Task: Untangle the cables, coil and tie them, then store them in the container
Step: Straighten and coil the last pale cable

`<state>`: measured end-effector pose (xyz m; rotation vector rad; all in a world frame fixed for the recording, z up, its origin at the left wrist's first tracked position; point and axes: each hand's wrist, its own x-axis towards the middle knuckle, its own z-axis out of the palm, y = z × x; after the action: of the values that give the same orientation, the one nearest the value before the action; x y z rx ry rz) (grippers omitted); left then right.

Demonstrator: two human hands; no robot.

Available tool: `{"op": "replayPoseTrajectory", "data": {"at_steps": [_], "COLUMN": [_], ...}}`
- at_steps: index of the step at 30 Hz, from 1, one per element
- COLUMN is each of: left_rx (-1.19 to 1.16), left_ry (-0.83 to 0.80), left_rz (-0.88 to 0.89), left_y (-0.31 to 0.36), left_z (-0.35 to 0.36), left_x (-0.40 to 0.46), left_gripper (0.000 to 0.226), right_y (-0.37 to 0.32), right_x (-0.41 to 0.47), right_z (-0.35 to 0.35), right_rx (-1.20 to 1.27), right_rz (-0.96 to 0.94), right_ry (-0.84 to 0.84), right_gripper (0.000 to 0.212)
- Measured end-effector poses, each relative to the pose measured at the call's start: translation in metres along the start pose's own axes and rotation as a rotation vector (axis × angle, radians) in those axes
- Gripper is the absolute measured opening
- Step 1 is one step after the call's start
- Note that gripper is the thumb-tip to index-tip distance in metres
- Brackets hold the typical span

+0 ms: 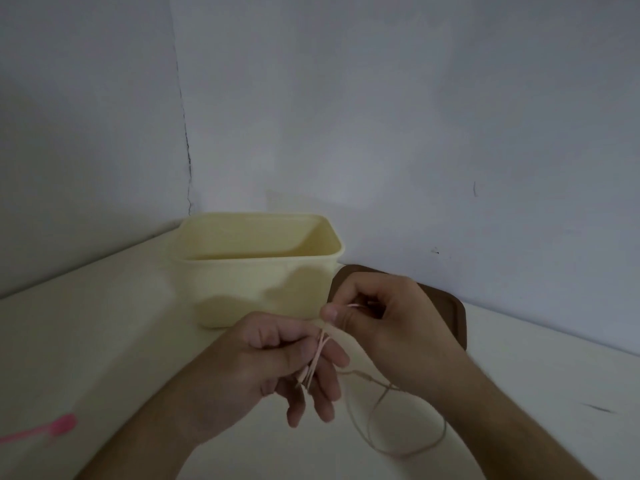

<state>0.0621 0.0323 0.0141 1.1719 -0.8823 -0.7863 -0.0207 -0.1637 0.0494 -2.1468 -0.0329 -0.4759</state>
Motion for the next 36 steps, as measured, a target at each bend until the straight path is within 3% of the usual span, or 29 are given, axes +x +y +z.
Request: {"op": "replayPoseTrajectory", "data": {"at_steps": [3,5,7,9,11,13,15,18,20,23,26,29,32,34,36], "left_rx": [-0.176,-0.229,-0.256,-0.183,0.077,0.314,0.386,0.174,-0.041,-0.226,-0.291,-0.151,0.236,0.337,0.286], "left_ry": [0.043,0.170,0.327,0.470,0.559,0.546,0.428,0.220,0.169,0.165,0.313,0.488,0.561,0.505,0.380], "left_rz": [0.110,0.193,0.250,0.254,0.237,0.220,0.135,0.033,0.019,0.070,0.187,0.227,0.234,0.182,0.121], "left_y": [-0.004,-0.005,-0.003,-0.001,-0.006,-0.015,-0.018,-0.012,-0.006,-0.002,-0.001,-0.001,-0.011,-0.017,-0.017], "left_z": [-0.002,0.000,0.002,0.004,0.003,0.003,0.006,0.007,0.007,0.010,0.014,0.013,0.007,0.008,0.010], "left_x": [-0.001,0.001,0.004,0.007,0.010,0.011,0.011,0.008,0.004,0.000,0.003,0.009,0.012,0.012,0.011], "left_gripper": [0.040,0.049,0.043,0.032,0.028,0.026,0.024,0.025,0.027,0.027,0.027,0.034,0.027,0.028,0.029], "right_y": [0.005,0.008,0.005,-0.001,-0.006,-0.010,-0.014,-0.013,-0.006,0.008,0.013,0.007,-0.003,-0.007,-0.009], "right_x": [0.000,-0.001,-0.005,-0.008,-0.010,-0.009,-0.007,-0.003,0.000,-0.001,-0.006,-0.010,-0.011,-0.009,-0.006], "right_z": [0.008,0.016,0.024,0.030,0.031,0.023,0.011,-0.007,-0.008,0.006,0.025,0.034,0.028,0.019,0.008], "right_rx": [0.027,-0.054,-0.140,-0.225,-0.296,-0.318,-0.288,-0.244,-0.234,-0.236,-0.273,-0.322,-0.377,-0.353,-0.291], "right_rz": [0.004,0.010,0.026,0.001,-0.041,-0.060,-0.053,-0.082,-0.093,-0.091,-0.112,-0.107,-0.111,-0.098,-0.084], "right_ry": [0.006,-0.023,-0.082,-0.180,-0.228,-0.205,-0.167,-0.073,-0.007,-0.002,-0.101,-0.220,-0.280,-0.226,-0.162], "right_gripper": [0.031,0.032,0.032,0.030,0.027,0.025,0.024,0.027,0.025,0.027,0.026,0.026,0.024,0.025,0.026]}}
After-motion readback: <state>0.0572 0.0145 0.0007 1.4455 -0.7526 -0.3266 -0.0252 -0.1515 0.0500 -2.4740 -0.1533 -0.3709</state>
